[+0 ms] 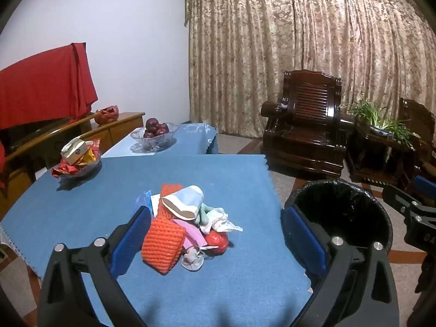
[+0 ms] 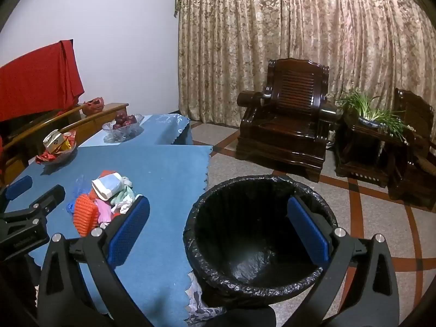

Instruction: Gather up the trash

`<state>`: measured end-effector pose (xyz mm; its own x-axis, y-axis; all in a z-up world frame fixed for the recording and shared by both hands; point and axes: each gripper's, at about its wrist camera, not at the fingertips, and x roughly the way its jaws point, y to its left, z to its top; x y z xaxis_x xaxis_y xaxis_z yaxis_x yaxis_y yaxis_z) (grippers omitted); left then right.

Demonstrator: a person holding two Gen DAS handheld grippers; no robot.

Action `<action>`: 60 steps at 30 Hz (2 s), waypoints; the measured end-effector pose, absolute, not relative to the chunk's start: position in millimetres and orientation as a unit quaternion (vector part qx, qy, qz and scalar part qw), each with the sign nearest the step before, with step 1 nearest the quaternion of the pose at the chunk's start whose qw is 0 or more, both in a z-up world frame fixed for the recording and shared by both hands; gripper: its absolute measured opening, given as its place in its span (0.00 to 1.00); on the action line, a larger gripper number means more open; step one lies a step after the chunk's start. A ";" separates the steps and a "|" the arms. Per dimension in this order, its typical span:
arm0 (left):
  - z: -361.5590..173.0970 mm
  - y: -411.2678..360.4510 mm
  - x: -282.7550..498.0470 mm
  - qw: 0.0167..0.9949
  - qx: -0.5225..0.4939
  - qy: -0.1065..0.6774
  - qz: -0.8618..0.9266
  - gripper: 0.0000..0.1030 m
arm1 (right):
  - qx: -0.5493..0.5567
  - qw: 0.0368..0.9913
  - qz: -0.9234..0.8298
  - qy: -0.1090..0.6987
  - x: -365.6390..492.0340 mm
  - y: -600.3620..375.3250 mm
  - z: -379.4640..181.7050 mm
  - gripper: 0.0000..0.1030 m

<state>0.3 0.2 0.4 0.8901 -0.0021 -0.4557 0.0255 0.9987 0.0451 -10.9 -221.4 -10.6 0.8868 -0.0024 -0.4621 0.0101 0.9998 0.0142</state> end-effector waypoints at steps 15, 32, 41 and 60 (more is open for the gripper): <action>1.1 0.1 0.1 0.972 0.023 0.235 -0.008 0.94 | 0.009 0.970 -0.003 0.242 -8.7 -221.3 -13.1 0.95; -2.6 4.9 1.0 0.971 0.021 0.238 -0.009 0.94 | 0.010 0.969 -0.003 0.246 -6.8 -219.9 -13.8 0.95; -2.1 4.8 1.0 0.971 0.020 0.239 -0.009 0.94 | 0.009 0.969 -0.003 0.246 -6.6 -220.0 -14.6 0.95; -4.6 10.3 5.7 0.971 0.020 0.239 -0.008 0.94 | 0.011 0.969 -0.002 0.247 -6.4 -220.1 -14.4 0.95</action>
<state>5.7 10.3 -4.6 0.8857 -0.0070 -0.4642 0.0260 0.9991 0.0346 -6.4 -220.1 -14.4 0.8780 0.0010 -0.4787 0.0100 0.9997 0.0205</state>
